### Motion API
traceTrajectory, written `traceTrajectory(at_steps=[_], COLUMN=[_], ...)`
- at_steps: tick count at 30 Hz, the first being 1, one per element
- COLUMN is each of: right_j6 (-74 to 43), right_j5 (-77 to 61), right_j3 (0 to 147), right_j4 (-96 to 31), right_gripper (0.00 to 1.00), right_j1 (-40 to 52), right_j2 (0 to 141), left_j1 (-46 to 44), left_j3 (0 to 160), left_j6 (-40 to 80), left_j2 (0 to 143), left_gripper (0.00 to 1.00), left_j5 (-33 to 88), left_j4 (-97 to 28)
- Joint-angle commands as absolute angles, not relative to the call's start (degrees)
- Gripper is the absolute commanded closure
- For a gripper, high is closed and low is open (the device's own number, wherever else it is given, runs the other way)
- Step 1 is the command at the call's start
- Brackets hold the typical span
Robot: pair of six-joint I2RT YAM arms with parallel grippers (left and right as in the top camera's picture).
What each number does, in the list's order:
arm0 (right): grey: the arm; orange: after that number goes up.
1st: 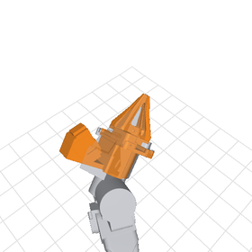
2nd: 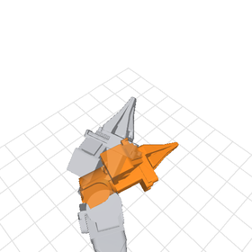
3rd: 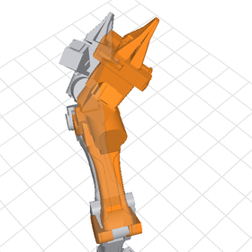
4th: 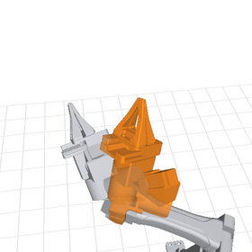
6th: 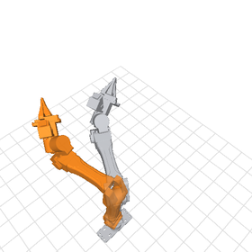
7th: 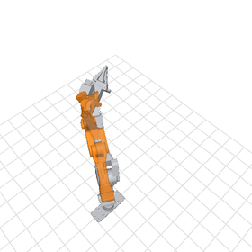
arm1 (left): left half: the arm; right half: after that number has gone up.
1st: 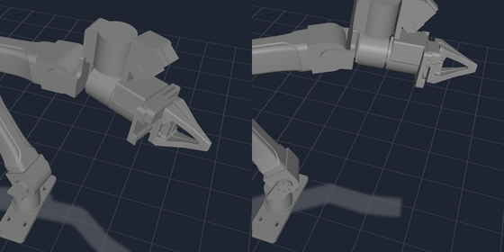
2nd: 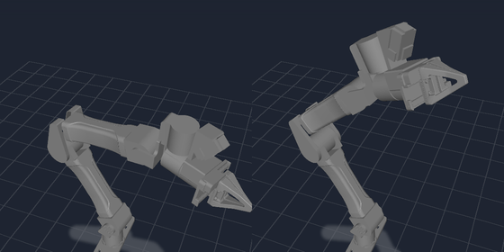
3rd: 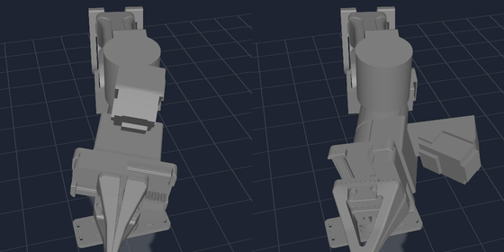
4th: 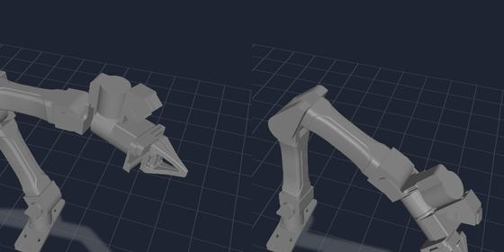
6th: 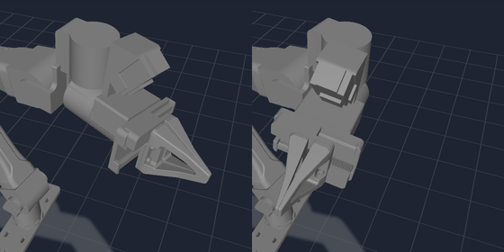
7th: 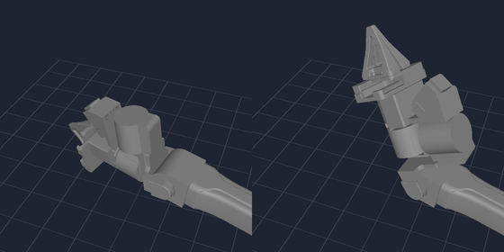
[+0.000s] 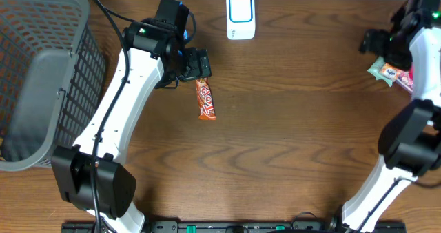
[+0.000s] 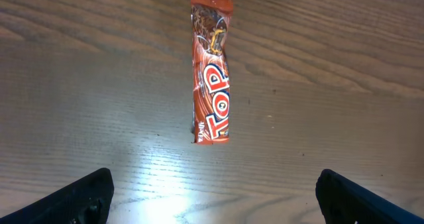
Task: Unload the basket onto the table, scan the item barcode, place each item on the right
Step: 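Move the orange box right and place it beside the green pack, then reach the right gripper to the red Top bar and grasp it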
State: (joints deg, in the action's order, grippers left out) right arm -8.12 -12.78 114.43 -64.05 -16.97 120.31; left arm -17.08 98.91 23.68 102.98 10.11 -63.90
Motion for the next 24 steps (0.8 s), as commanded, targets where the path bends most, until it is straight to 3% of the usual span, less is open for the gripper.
traceTrajectory(at_steps=[1, 10, 15, 20, 24], right_j6=[-8.5, -6.4, -11.4, -19.6, -23.8], right_j5=[-36.9, -39.1, -38.5, -38.5, -39.3], right_j3=[114.7, 114.3, 114.3, 114.3, 114.3], right_j4=[-66.0, -68.4, -65.3, -59.3, -55.8], right_gripper=[0.01, 0.04, 0.06, 0.20, 0.22], right_j1=[-14.3, 1.2, 10.8, 16.9, 20.2], right_j2=[116.8, 120.2, 124.7, 130.2, 134.3], left_j1=[-17.0, -17.0, -17.0, -17.0, -17.0], left_j3=[98.5, 98.5, 98.5, 98.5, 98.5], left_j6=[22.7, 22.7, 22.7, 22.7, 22.7], left_j2=[103.4, 103.4, 103.4, 103.4, 103.4], left_gripper=[0.02, 0.02, 0.02, 0.02, 0.02], left_j5=[9.4, 9.4, 9.4, 9.4, 9.4], left_j4=[-64.0, -64.0, -64.0, -64.0, -64.0])
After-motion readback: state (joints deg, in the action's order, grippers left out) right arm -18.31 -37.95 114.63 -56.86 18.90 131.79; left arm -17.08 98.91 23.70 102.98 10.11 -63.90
